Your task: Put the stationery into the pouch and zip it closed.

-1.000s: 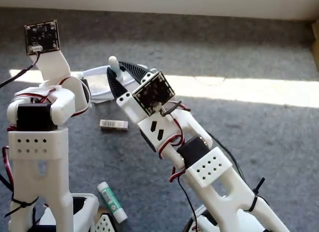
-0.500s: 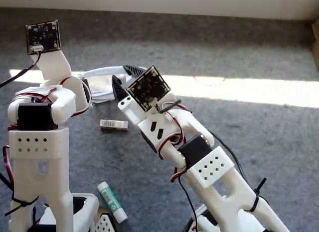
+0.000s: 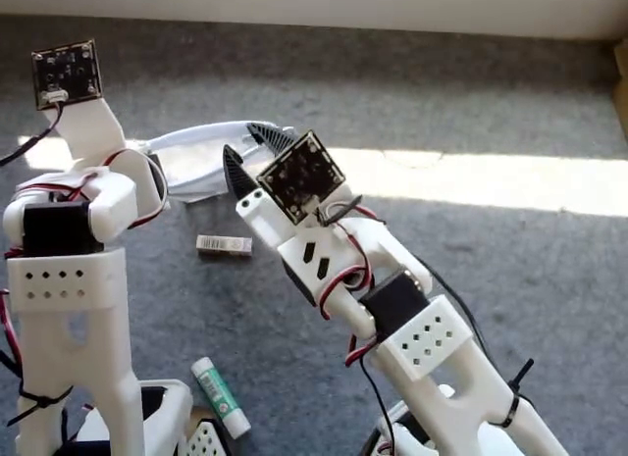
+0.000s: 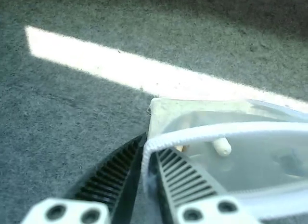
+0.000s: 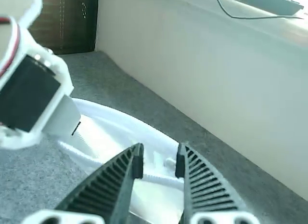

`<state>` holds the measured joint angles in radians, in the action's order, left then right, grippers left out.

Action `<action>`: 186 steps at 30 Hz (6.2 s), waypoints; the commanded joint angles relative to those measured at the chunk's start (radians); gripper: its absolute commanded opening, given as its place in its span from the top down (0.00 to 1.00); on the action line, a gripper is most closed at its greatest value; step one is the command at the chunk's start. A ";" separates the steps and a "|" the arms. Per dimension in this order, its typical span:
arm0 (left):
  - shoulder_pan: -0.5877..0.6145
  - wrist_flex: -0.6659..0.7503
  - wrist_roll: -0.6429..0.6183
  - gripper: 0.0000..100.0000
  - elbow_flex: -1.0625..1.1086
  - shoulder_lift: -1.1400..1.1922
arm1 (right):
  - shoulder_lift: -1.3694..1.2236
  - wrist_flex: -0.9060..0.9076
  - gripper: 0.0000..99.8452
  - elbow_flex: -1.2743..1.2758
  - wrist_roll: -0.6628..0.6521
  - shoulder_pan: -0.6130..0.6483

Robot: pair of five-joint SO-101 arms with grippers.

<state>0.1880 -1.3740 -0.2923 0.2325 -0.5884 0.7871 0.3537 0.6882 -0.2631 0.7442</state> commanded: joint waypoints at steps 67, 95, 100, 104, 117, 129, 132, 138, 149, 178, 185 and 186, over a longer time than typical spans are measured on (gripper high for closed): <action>0.383 0.149 -0.012 0.99 0.062 -0.007 | -0.762 0.171 0.77 -0.208 0.086 0.159; 0.381 0.146 -0.009 0.99 0.065 -0.005 | -1.015 0.177 0.93 -0.344 -0.006 0.108; 0.381 0.146 -0.009 0.99 0.065 -0.005 | -1.013 0.177 0.94 -0.344 -0.006 0.108; 0.380 0.146 -0.009 0.99 0.065 -0.005 | -1.012 0.177 0.96 -0.344 -0.071 0.108; 0.377 0.141 -0.012 0.99 0.065 -0.010 | -0.720 0.292 1.00 -0.162 -0.115 0.068; 0.234 0.141 -0.009 0.99 0.077 -0.013 | -0.351 0.521 1.00 0.070 -0.109 -0.081; 0.185 0.140 -0.009 0.99 0.076 -0.013 | -0.246 0.532 1.00 0.148 -0.109 -0.110; 0.077 0.127 -0.005 0.99 0.050 -0.013 | -0.082 0.533 1.00 0.275 -0.029 -0.173; -0.142 0.017 0.014 0.99 -0.076 -0.004 | -0.061 0.564 1.00 0.300 0.017 -0.260; -0.027 -0.051 0.032 0.99 -0.087 -0.012 | -0.062 0.564 0.99 0.328 0.095 -0.352; -0.024 -0.046 0.035 0.99 -0.035 -0.012 | -0.062 0.564 0.87 0.377 0.098 -0.348; -0.024 -0.046 0.035 0.99 -0.035 -0.012 | -0.062 0.564 0.86 0.377 0.100 -0.348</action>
<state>0.1573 -1.4262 -0.2647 0.1972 -0.5976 0.6859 0.9106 1.0717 -0.1726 0.4005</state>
